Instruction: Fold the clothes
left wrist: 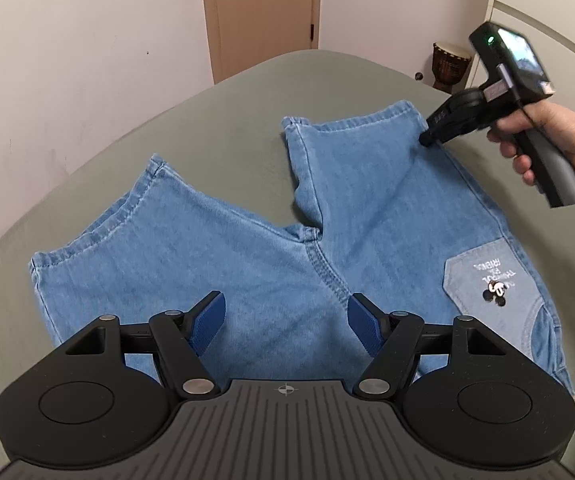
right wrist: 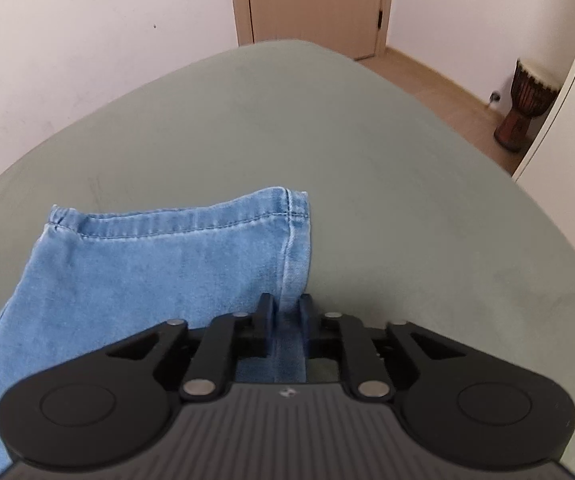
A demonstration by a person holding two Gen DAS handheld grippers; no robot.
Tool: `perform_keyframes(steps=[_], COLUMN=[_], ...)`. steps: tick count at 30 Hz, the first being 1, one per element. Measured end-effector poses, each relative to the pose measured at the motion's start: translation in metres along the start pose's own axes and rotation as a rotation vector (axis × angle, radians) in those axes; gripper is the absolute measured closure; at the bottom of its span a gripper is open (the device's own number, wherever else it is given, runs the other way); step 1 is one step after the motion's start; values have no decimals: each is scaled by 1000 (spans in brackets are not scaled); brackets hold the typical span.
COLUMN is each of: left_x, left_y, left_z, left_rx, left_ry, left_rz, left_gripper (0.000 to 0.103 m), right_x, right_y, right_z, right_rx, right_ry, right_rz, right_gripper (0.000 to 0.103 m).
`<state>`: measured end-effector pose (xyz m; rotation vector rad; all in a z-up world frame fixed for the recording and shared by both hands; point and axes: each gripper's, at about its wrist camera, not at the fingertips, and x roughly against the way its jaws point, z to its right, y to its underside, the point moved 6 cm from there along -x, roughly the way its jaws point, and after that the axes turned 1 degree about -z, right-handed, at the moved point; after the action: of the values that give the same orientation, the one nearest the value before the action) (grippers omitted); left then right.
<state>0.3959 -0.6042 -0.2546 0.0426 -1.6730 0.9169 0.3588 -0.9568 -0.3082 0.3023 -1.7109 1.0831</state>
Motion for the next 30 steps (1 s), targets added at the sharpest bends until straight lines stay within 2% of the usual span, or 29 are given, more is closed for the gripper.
perform_keyframes(steps=[1, 5, 8, 13, 14, 18, 23, 25, 26, 30], left_x=[-1, -8, -18, -30, -33, -37, -34, -32, -31, -27], left_y=[-1, -10, -18, -19, -18, -20, -20, -18, -17, -16], left_z=[-1, -4, 2, -1, -4, -16, -19, -18, -16, -14], left_rx=[2, 15, -6, 8, 12, -4, -17, -23, -26, -29], left_ry=[-1, -14, -4, -9, -10, -35, -36, -30, -25, -20], left_rz=[3, 10, 25, 10, 0, -7, 5, 6, 6, 10], left_gripper=[36, 36, 36, 36, 36, 36, 36, 36, 36, 36], right_x=[13, 47, 56, 47, 40, 23, 9, 3, -1, -3], right_y=[-3, -18, -30, -23, -18, -1, 14, 19, 22, 17], right_z=[3, -1, -40, -128, -150, -188, -187, -184, -183, -182], right_rx=[-23, -44, 27, 146, 187, 258, 326, 316, 311, 238], right_ry=[-23, -110, -180, -284, -288, -274, -156, -155, -155, -205], right_rz=[41, 93, 52, -45, -74, -162, -191, -205, -211, -177], right_gripper=[63, 63, 63, 63, 64, 64, 64, 71, 88, 95])
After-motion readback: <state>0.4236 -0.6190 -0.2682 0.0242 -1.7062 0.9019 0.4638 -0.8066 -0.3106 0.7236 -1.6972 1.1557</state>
